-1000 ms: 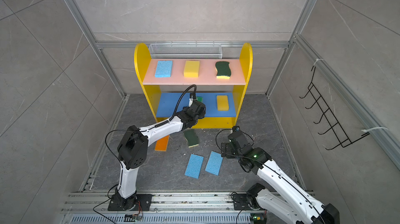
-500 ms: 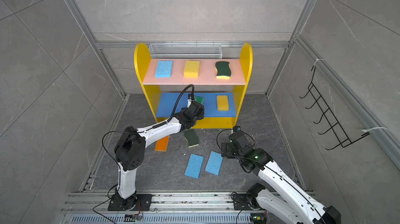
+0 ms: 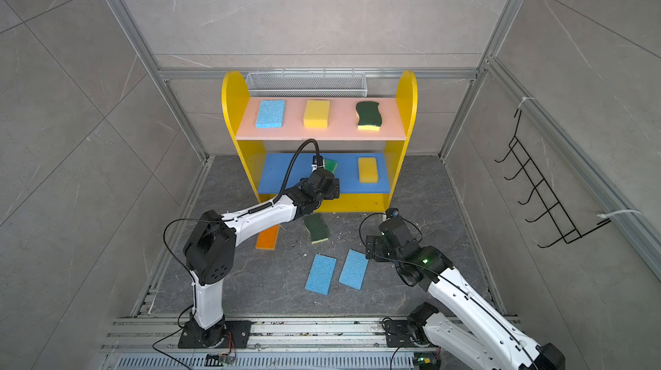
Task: Arrange cleaning sponges on a shelf
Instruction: Place the cleaning sponge on the shelf, then move the cleaning sponge to the shelf.
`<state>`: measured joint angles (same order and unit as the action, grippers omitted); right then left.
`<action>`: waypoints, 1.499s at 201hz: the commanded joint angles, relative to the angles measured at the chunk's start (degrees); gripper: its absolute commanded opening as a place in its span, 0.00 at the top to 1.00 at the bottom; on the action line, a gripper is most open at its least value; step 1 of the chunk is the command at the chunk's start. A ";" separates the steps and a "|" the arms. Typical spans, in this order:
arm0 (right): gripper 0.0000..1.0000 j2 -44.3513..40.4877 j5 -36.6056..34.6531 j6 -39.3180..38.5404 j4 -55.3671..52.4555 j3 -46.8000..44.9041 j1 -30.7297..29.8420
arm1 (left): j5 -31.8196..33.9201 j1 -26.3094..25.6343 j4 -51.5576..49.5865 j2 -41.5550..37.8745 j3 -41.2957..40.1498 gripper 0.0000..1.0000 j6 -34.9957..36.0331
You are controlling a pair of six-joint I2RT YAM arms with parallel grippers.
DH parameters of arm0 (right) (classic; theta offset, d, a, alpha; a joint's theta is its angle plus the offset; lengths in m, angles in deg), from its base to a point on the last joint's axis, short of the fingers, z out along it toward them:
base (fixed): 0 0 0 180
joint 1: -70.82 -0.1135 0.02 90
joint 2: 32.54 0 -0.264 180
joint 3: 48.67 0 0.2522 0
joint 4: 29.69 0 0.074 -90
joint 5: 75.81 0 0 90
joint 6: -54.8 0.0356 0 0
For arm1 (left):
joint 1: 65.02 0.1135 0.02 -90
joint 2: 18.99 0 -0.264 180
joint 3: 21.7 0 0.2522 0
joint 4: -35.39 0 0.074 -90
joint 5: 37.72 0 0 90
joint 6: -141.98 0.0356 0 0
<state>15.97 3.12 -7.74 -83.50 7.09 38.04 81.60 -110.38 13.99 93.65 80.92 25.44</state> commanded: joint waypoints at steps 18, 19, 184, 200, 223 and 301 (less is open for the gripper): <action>0.05 -0.57 -0.09 0.61 -1.39 -0.07 -0.16 | 0.29 0.98 -0.18 -3.88 1.74 0.06 3.05; 0.05 -0.49 -0.05 0.65 -1.29 -0.07 -0.17 | 0.34 0.98 -0.22 -3.94 1.66 0.06 3.06; 0.05 0.27 -0.71 0.13 -1.87 1.33 -0.23 | -10.60 5.11 1.14 -0.81 2.74 0.00 8.35; 0.05 0.18 -0.77 0.10 -2.05 1.33 -0.13 | -10.58 5.27 0.34 -0.25 3.32 0.00 7.75; 0.05 -0.21 -1.06 0.06 -2.31 1.25 -0.18 | -10.60 5.46 -0.08 0.56 4.27 0.00 7.32; 0.05 -1.31 -1.85 -0.14 -3.28 1.16 -0.19 | -8.69 5.29 -2.36 2.99 6.37 0.06 6.12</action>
<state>15.53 2.56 -7.76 -85.49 7.09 38.04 71.33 -105.46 11.73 95.86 85.26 32.65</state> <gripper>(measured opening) 0.953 0.966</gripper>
